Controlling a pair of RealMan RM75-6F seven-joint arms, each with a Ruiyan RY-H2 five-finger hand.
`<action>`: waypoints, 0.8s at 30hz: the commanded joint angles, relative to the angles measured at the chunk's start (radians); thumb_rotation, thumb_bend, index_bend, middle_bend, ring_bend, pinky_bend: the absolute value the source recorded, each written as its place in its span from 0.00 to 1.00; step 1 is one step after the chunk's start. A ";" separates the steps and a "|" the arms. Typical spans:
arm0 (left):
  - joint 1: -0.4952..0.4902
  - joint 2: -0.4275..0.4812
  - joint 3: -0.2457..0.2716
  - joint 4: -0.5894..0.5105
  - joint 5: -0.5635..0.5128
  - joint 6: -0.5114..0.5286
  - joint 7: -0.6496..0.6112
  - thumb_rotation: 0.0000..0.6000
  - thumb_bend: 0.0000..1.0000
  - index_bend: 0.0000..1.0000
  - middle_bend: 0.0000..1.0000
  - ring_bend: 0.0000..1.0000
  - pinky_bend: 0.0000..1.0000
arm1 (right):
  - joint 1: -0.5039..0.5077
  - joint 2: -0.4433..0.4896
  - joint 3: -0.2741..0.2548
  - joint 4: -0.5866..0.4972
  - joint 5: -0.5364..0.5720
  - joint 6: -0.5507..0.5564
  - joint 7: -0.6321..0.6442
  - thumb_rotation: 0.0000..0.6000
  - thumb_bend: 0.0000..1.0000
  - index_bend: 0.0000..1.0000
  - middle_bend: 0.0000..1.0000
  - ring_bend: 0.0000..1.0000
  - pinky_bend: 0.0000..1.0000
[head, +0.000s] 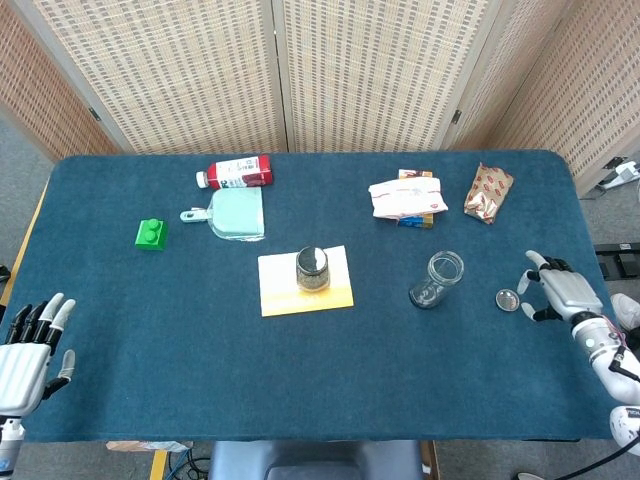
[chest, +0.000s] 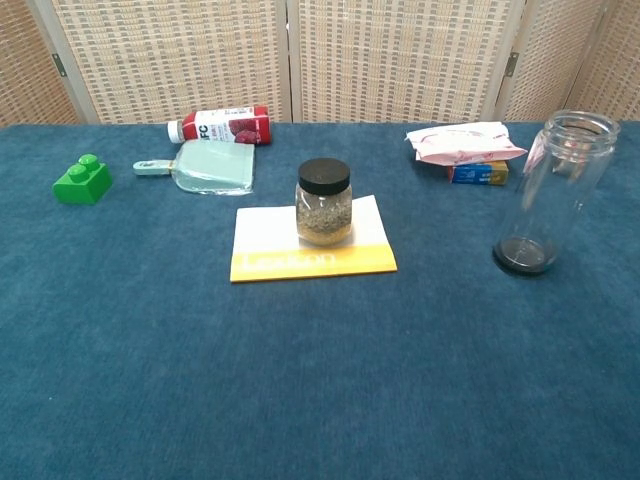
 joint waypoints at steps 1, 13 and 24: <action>0.001 -0.001 0.001 0.000 0.001 0.001 0.002 1.00 0.50 0.00 0.00 0.00 0.00 | 0.001 -0.003 -0.005 0.003 0.005 -0.004 -0.007 1.00 0.42 0.47 0.00 0.00 0.00; 0.001 0.000 -0.002 0.003 -0.002 0.003 -0.004 1.00 0.50 0.00 0.00 0.00 0.00 | 0.023 -0.011 -0.006 0.020 0.042 -0.034 -0.029 1.00 0.44 0.52 0.00 0.00 0.00; -0.002 0.002 -0.004 0.007 -0.006 -0.003 -0.009 1.00 0.50 0.00 0.00 0.00 0.00 | 0.035 -0.039 -0.009 0.058 0.057 -0.057 -0.026 1.00 0.44 0.54 0.00 0.00 0.00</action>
